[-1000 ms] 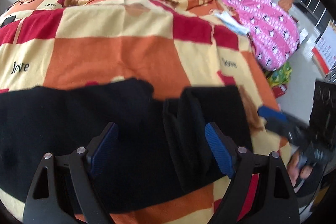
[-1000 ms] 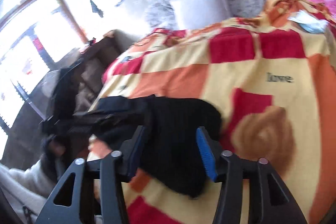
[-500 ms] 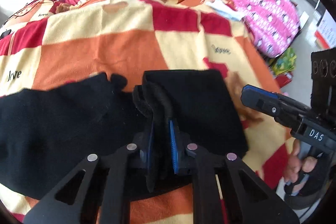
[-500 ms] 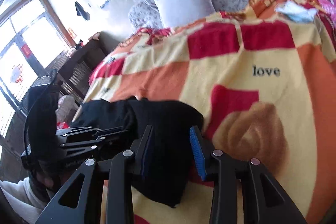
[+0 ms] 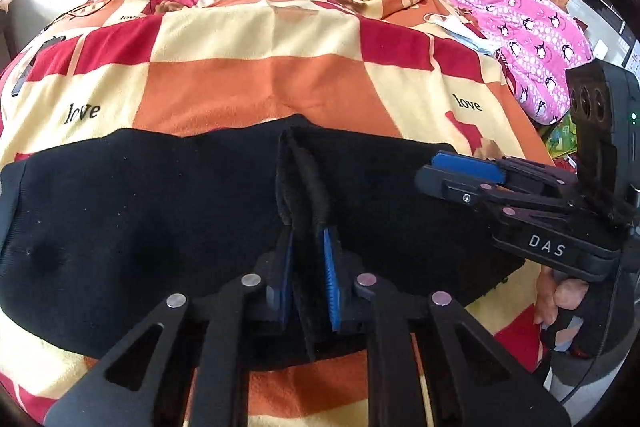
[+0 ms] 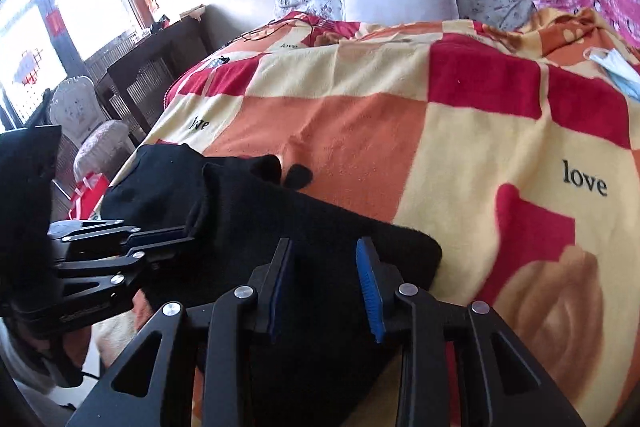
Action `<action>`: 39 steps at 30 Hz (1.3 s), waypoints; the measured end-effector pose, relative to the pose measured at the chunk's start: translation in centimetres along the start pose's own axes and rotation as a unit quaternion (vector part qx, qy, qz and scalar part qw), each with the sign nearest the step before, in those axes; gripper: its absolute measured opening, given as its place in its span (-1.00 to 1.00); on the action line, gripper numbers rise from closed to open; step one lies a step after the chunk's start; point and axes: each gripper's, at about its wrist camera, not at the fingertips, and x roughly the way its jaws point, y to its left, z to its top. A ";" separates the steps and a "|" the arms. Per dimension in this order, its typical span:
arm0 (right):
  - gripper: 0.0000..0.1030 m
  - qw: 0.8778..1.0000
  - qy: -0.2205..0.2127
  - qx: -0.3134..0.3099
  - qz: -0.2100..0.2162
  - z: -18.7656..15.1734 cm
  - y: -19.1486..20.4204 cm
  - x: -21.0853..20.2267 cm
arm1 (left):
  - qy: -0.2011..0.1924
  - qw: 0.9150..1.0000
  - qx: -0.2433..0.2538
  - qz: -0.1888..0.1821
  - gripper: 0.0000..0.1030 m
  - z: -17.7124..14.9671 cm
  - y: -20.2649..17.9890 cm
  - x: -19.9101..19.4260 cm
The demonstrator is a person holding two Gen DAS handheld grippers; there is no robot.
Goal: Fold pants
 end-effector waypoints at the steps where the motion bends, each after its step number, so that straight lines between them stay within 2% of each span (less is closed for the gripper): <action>1: -0.38 1.000 0.002 0.000 -0.001 0.0 0.0 -0.2 | 0.001 1.000 -0.003 -0.003 -0.63 0.1 0.2 -0.2; 3: -0.31 1.000 0.003 -0.001 -0.003 0.0 0.2 -1.2 | -0.002 1.000 -0.012 -0.004 -0.54 0.4 0.7 -0.8; 5: -0.31 1.000 -0.002 -0.008 -0.003 -0.3 0.8 -2.6 | -0.011 1.000 -0.015 0.004 -0.31 0.8 1.0 -1.6; 9: -0.27 1.000 0.003 -0.029 -0.005 -1.2 2.0 -4.3 | -0.026 1.000 -0.008 0.008 -0.22 1.2 0.6 -2.5; 11: -0.26 1.000 0.005 -0.030 -0.005 -1.8 2.3 -4.6 | -0.033 0.999 -0.006 0.009 -0.03 1.5 0.2 -2.7; 13: -0.26 1.000 0.003 -0.025 -0.002 -2.3 2.4 -5.0 | -0.036 0.999 -0.006 0.009 0.05 1.8 -0.2 -2.5; 17: -0.27 1.000 -0.001 -0.026 0.004 -3.0 2.8 -5.7 | -0.037 0.999 0.006 0.034 0.06 1.9 -1.0 -1.0; 24: -0.26 0.999 0.022 -0.004 0.026 -4.2 2.1 -3.9 | -0.012 0.999 -0.009 0.039 0.09 1.3 -0.5 1.6; 26: -0.26 0.999 0.017 0.007 0.037 -4.4 1.7 -3.7 | -0.016 0.999 -0.010 0.041 0.18 1.3 -0.4 1.6; 31: -0.24 0.999 0.022 0.008 0.036 -3.8 2.0 -4.4 | -0.017 0.999 -0.017 0.036 0.18 1.5 0.0 1.4; 34: -0.10 0.999 0.012 0.008 0.034 -3.1 2.3 -5.2 | -0.027 0.999 -0.018 0.044 0.18 1.6 0.2 0.7; 39: -0.08 0.999 0.004 0.000 0.032 -1.8 3.0 -5.1 | -0.041 0.998 -0.023 0.051 0.18 1.6 0.9 -0.5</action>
